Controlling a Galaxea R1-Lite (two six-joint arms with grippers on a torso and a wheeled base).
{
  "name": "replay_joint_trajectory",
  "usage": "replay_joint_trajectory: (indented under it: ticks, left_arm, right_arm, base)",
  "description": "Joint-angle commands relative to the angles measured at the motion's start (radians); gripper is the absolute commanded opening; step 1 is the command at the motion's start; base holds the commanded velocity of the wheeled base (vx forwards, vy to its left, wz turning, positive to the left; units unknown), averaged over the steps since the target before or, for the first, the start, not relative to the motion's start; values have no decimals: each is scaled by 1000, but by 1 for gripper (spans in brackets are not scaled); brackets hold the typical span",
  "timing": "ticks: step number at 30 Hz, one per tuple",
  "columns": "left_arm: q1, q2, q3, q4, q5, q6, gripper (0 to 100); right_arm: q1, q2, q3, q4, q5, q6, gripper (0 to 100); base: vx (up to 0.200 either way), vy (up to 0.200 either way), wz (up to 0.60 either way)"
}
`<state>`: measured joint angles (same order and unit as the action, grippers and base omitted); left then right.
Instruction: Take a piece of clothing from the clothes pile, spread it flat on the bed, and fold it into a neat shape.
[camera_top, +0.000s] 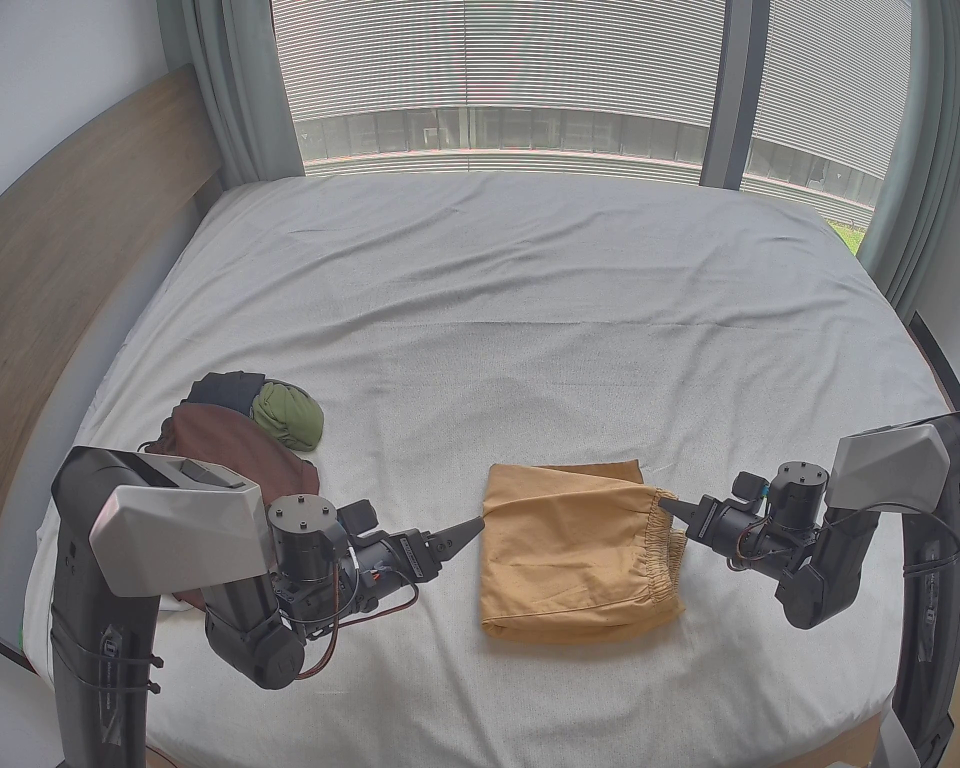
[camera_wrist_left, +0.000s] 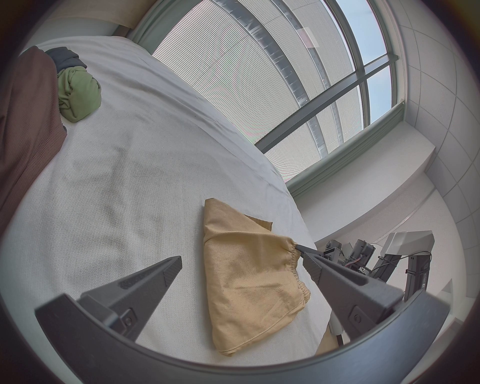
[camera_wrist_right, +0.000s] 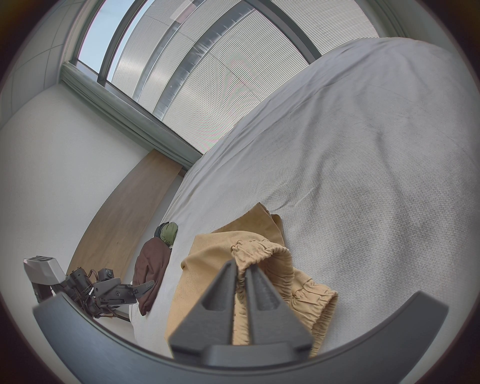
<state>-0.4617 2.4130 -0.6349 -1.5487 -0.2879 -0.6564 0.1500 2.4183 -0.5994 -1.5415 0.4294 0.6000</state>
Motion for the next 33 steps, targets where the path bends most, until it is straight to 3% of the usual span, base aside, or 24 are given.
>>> replay_joint_trajectory:
  ticks: [1,9,16,33]
  left_arm:
    - [0,3,0,-1,-1,0,100]
    - [0,0,0,-2,1,0,100]
    - [-2,2,0,-1,1,1,100]
    - [-3,2,0,-2,1,0,100]
  right_arm:
    - [2,-1,6,0,0,0,100]
    - [-1,-36,52,0,0,-22,100]
    - [-26,-56,138,1,0,-103,100]
    - [37,-36,214,142,5,-89,100]
  base:
    - [0,0,0]
    - [0,0,0]
    - [0,0,0]
    - [0,0,0]
